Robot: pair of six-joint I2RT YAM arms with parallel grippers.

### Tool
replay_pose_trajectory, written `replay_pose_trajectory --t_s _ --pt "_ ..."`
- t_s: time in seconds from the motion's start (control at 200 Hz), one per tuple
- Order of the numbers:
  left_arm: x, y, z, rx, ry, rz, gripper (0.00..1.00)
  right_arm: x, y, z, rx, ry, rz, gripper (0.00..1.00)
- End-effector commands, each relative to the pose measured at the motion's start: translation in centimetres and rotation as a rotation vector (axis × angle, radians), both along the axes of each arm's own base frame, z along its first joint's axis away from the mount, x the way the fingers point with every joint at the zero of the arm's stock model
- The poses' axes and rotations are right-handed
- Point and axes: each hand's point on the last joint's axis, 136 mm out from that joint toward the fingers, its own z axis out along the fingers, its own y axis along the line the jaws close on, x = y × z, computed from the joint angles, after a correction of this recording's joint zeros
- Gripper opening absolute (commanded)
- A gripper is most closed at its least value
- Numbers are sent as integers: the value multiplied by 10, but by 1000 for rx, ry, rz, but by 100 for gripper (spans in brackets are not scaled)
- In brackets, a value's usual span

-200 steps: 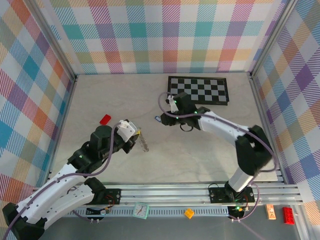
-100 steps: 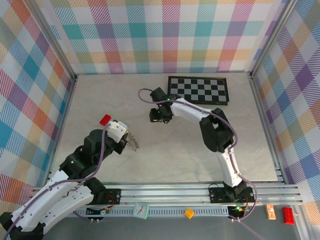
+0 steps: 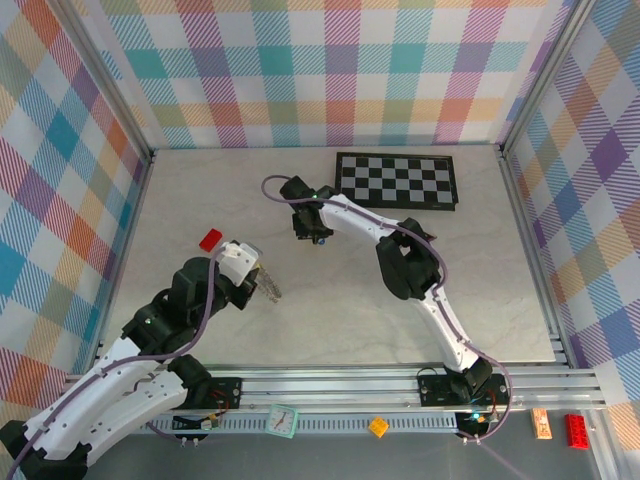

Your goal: Put the keys on the keyring

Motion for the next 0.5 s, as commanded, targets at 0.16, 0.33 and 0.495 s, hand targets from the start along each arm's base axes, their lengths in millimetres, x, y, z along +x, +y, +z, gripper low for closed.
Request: replay_pose_trajectory --t_s 0.16,0.33,0.495 --pt "6 -9 28 -84 -56 -14 0 -4 -4 -3 -43 6 -34 22" --pt "7 -11 27 -85 -54 -17 0 -5 -3 4 -37 2 -27 7" --pt "8 -14 27 -88 -53 -23 0 -9 -4 13 -28 5 -21 1"
